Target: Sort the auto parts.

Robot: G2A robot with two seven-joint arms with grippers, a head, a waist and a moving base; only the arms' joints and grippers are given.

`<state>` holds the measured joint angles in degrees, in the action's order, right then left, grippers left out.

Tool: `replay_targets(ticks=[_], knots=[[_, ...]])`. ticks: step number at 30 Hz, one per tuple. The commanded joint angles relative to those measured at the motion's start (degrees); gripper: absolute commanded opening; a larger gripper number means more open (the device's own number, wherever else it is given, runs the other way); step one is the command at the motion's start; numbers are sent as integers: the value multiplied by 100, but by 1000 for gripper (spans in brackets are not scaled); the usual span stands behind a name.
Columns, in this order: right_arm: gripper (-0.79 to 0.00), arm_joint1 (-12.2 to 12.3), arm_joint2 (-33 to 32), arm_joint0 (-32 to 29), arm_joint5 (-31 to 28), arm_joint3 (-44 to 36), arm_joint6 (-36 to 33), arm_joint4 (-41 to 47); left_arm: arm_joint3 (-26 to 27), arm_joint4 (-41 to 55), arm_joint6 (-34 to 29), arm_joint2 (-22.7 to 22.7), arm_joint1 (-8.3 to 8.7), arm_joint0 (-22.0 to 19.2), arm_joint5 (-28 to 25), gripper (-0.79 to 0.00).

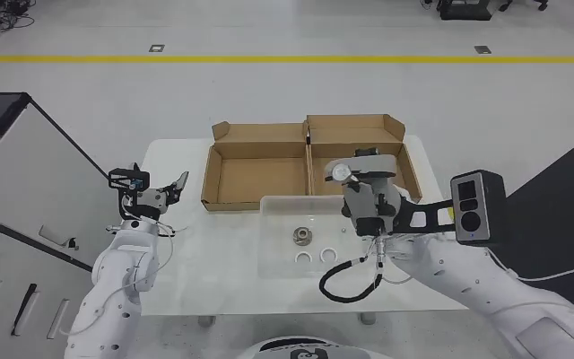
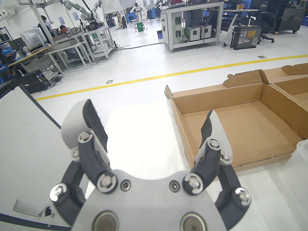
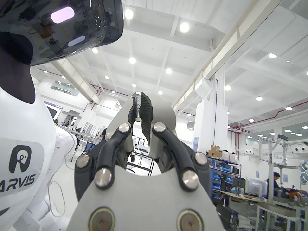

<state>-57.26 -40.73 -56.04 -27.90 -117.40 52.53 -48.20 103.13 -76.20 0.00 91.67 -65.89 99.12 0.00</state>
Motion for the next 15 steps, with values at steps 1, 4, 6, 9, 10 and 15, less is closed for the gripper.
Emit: replay_targets(ticks=[1, 4, 6, 9, 10, 15], knots=[[-785, -28, -65, -53, -18, -6, 34, 16, 0, 0, 0, 0, 0, 0, 0, 0], [-785, -72, -152, -127, -92, -17, 45, 18, 0, 0, 0, 0, 0, 0, 0, 0], [-785, -76, -163, -133, -101, -16, 41, 10, 0, 0, 0, 0, 0, 0, 0, 0], [-785, -76, -163, -133, -101, -16, 41, 10, 0, 0, 0, 0, 0, 0, 0, 0], [-785, -76, -163, -133, -101, -16, 41, 10, 0, 0, 0, 0, 0, 0, 0, 0], [-785, -76, -163, -133, -101, -16, 41, 10, 0, 0, 0, 0, 0, 0, 0, 0]])
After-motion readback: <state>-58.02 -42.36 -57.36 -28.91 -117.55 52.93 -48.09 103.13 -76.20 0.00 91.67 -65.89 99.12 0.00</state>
